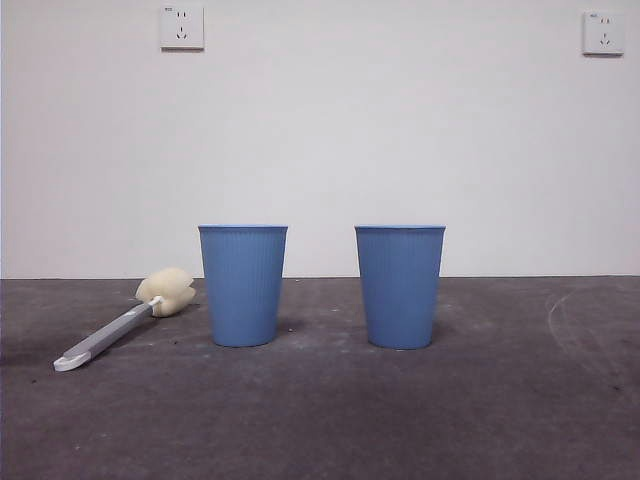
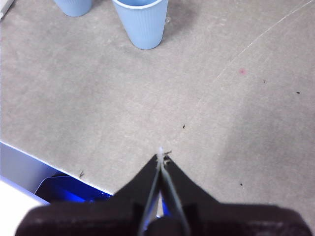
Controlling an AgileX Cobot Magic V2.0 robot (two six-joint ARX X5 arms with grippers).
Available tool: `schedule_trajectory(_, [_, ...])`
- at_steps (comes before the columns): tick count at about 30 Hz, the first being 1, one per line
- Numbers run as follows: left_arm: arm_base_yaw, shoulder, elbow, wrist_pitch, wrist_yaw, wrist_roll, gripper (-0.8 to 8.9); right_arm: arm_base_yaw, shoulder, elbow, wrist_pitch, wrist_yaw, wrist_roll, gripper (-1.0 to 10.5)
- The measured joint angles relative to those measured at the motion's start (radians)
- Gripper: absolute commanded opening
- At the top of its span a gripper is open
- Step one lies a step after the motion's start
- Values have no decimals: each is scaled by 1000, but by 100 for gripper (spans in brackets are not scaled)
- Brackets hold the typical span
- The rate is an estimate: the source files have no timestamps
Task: Pick up the cup brush,pick up the cup,insert the brush into the cup,clean the cup,put the cup brush back,put the cup back to the fixed position on the table
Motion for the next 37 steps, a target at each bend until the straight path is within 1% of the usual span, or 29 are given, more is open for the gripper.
schedule_trajectory(3, [74,-70,-109,51,-2,14,-4,0,0,0,0,0,0,1])
schedule_trajectory(5, [98,-118,-175,58,-2,15,-4,0,0,0,0,0,0,1])
schedule_trajectory(11, [125,-258,-352,62,-1,18,-4,0,0,0,0,0,0,1])
schedule_trajectory(16, [133,-350,-474,49,-5,4,-4,0,0,0,0,0,0,1])
schedule_trajectory(23, [153,-406,-478,-178,-6,-13,-4,0,1,0,0,0,0,1])
schedule_trajectory(29, [155,-407,-478,-182,21,-20,-4,0,1,0,-1,0,0,1])
schedule_trajectory(37, [155,-397,-478,-182,23,-20,-4,0,1,0,-1,0,0,1])
